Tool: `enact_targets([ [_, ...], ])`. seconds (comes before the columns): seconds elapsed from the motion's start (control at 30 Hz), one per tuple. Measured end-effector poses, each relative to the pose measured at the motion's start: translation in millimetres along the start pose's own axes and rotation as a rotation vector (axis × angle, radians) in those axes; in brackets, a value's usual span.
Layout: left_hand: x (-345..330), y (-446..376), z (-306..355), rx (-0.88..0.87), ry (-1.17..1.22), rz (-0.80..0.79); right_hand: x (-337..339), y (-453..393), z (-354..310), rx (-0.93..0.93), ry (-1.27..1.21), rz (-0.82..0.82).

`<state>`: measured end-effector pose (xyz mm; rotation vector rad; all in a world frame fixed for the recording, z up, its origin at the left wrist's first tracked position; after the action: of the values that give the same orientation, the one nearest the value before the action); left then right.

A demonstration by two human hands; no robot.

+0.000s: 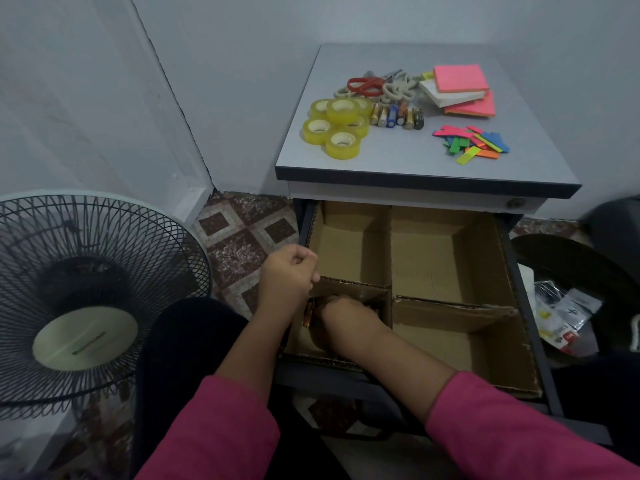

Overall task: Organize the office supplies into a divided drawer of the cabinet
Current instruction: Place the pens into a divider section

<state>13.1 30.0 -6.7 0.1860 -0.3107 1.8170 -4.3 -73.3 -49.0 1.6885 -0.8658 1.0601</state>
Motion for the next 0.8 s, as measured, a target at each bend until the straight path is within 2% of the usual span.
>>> enact_targets([
  [0.33,1,2,1,-0.002,-0.001,0.001,16,12,-3,-0.02,0.021,0.008],
  [0.53,1,1,1,-0.002,-0.031,-0.002,39,20,3,-0.029,-0.058,0.024],
  [0.73,-3,5,14,-0.152,-0.179,-0.033,75,33,28,-0.03,-0.34,0.189],
  [0.8,-8,7,29,-0.223,-0.216,-0.051,88,35,45,-0.075,-0.424,0.297],
])
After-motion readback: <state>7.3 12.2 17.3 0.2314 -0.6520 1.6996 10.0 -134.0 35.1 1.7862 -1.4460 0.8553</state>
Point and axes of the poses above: each hand's wrist, its own y-axis away from the middle knuckle, its own x-axis out of the back of the hand, z = x × y, the point moved 5 cm from there along -y, towards the middle knuckle, and after that the axes turned 15 degrees about -x, right-handed, at the moved point
